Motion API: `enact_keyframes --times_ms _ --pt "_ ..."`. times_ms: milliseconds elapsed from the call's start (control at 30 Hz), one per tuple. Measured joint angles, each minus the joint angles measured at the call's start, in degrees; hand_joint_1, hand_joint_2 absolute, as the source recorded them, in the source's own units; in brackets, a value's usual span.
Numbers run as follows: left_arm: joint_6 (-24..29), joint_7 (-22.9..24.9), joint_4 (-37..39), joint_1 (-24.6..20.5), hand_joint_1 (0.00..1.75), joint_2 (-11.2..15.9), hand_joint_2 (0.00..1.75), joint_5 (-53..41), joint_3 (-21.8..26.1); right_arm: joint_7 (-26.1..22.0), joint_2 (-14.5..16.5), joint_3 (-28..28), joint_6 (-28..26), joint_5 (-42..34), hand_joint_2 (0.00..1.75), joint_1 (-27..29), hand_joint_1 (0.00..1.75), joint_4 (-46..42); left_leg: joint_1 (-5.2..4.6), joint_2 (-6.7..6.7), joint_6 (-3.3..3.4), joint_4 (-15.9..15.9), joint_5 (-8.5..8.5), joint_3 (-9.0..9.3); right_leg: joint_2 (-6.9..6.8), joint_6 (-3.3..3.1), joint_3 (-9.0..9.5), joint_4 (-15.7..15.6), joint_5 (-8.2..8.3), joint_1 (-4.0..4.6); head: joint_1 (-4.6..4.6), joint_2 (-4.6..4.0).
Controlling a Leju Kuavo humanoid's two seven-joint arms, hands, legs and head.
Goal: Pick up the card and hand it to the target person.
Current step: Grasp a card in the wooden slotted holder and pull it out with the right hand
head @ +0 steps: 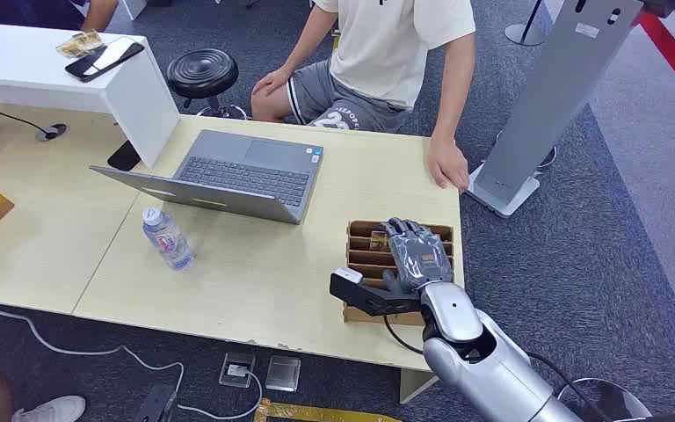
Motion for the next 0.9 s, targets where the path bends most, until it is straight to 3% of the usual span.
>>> enact_keyframes --times_ms 433,900 --pt "0.0 -0.2 0.0 0.0 0.0 0.0 0.0 0.0 0.0 0.0 0.0 -0.1 -0.6 -0.3 1.75 -0.5 1.0 0.2 0.0 0.0 0.0 0.0 0.0 0.01 0.0 0.0 0.0 0.0 0.0 0.0 0.0 0.0" --pt "0.0 -0.2 0.0 0.0 0.0 0.0 0.0 0.2 0.0 -0.2 0.0 -0.1 -1.2 -0.4 1.75 -0.5 1.17 0.4 0.0 0.0 0.0 0.0 0.0 0.01 0.0 0.0 0.0 0.0 0.0 0.0 -0.01 0.0"
